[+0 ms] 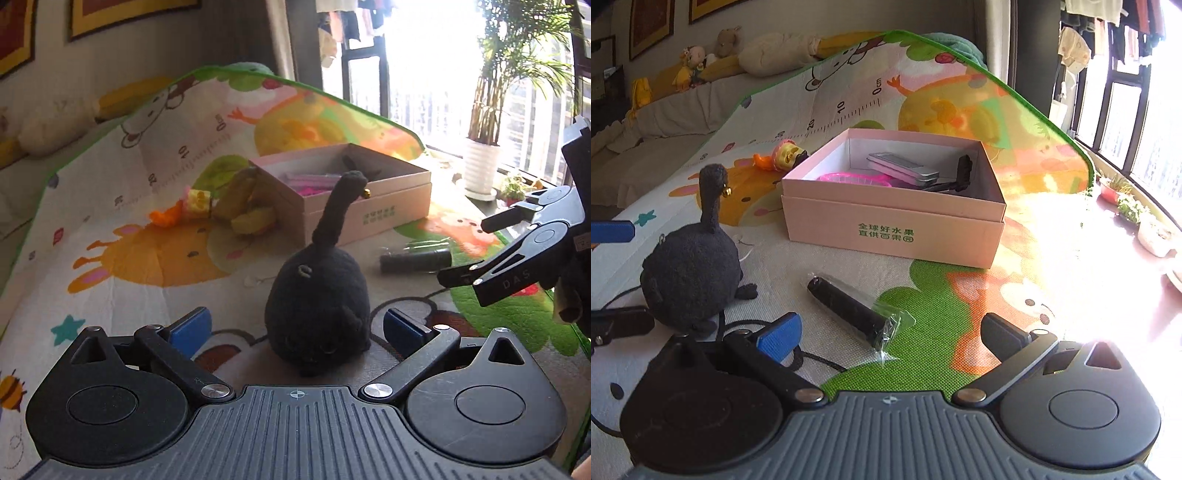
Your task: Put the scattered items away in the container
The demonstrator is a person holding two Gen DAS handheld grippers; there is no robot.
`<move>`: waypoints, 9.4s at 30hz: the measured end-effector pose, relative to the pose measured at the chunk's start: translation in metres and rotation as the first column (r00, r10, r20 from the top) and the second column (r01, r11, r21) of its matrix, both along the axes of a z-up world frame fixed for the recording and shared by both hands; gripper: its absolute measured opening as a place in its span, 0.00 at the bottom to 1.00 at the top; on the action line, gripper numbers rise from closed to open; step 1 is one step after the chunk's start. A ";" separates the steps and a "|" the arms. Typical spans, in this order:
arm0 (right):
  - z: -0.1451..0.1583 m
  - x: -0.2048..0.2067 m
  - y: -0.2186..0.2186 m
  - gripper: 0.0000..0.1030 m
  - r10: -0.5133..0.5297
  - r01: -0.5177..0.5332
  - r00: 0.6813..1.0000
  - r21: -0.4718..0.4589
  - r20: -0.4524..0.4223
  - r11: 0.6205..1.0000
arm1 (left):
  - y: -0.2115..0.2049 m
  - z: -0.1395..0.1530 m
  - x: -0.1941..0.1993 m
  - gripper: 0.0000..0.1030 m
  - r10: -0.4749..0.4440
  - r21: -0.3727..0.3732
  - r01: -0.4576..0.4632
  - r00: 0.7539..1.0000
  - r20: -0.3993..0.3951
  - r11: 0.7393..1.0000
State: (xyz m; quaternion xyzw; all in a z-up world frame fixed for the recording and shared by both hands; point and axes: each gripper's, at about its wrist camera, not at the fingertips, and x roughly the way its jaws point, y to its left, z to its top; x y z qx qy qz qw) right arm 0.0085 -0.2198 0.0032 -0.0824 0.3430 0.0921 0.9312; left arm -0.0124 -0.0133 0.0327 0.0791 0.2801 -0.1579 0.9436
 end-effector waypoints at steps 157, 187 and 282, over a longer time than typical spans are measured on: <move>0.039 0.033 -0.013 0.60 0.038 0.002 0.988 0.259 -0.151 0.966 | 0.046 0.003 0.029 1.00 0.115 -0.123 -0.135 0.981 -0.157 0.983; -0.018 0.025 -0.008 0.95 -0.052 0.059 0.998 0.326 -0.031 0.943 | -0.021 -0.025 0.227 0.20 -0.028 0.242 0.004 0.995 0.097 0.970; 0.006 -0.006 0.031 0.82 0.264 -0.251 0.964 0.231 -0.027 0.940 | 0.070 -0.019 0.043 1.00 0.280 -0.191 -0.322 0.935 -0.217 0.927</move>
